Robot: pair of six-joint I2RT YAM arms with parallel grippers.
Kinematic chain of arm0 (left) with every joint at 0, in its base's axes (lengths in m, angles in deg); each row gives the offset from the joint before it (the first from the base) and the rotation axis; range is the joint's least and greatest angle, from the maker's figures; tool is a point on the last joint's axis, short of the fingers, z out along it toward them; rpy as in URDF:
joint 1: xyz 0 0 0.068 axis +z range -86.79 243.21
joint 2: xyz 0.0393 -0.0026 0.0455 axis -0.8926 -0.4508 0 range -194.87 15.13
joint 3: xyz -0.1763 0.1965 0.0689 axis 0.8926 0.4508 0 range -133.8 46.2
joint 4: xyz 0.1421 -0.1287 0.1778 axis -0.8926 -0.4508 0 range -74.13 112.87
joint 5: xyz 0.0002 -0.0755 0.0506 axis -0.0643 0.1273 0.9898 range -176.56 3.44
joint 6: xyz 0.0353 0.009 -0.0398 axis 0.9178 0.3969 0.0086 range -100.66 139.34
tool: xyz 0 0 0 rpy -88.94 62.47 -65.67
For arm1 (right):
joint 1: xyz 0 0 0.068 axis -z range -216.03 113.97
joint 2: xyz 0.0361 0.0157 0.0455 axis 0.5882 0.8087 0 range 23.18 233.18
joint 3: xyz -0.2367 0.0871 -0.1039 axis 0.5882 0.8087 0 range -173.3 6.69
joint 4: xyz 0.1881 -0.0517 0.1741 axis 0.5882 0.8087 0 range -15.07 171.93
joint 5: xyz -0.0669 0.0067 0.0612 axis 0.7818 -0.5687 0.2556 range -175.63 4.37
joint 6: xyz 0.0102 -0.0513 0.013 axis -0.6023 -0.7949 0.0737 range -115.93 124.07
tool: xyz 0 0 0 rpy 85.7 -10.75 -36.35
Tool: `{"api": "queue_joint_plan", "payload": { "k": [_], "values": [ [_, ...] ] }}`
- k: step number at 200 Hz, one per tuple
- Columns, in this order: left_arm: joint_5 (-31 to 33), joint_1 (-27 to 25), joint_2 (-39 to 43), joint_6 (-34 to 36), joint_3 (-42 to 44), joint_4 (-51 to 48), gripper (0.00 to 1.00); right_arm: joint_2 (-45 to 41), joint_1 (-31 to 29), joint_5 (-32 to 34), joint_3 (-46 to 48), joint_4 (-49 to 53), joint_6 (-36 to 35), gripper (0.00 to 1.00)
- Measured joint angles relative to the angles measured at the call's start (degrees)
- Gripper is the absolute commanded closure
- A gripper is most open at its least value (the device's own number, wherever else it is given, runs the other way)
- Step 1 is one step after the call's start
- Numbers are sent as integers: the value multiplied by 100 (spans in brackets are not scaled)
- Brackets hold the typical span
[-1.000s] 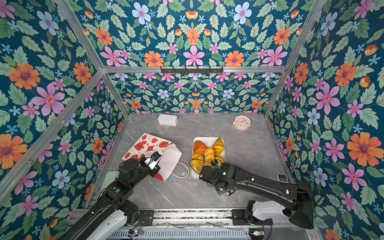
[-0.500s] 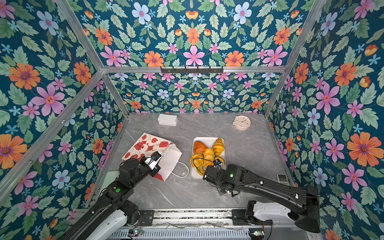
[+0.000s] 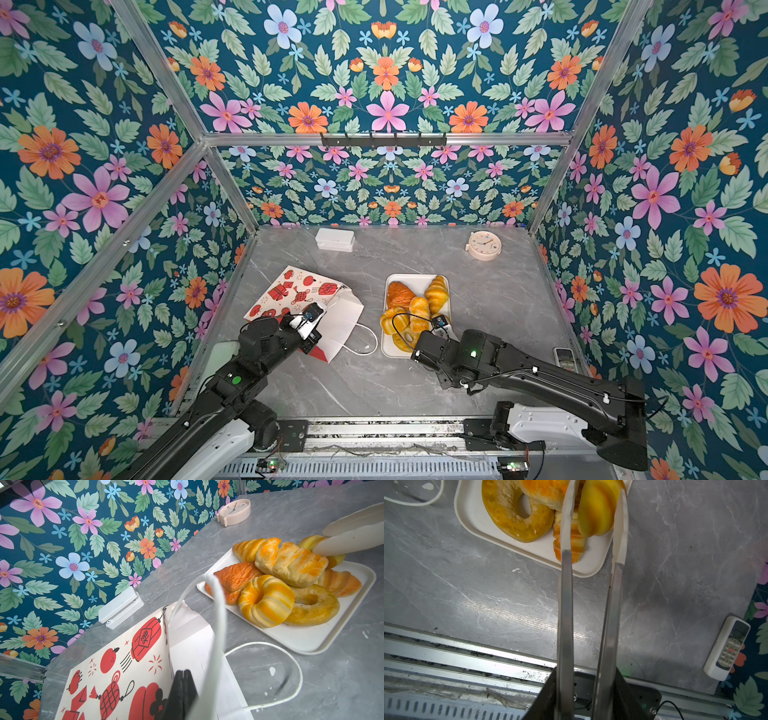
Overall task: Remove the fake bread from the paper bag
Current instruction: 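Open the right-held tongs to drop the shell bread onto the tray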
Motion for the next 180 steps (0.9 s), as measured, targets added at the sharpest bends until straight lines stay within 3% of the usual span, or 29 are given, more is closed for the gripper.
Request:
{"api": "queue_joint_plan", "payload": {
  "k": [180],
  "values": [
    [-22, 0, -70, -2, 0, 4, 100, -743, 98, -2, 715, -566, 295, 65]
  ]
}}
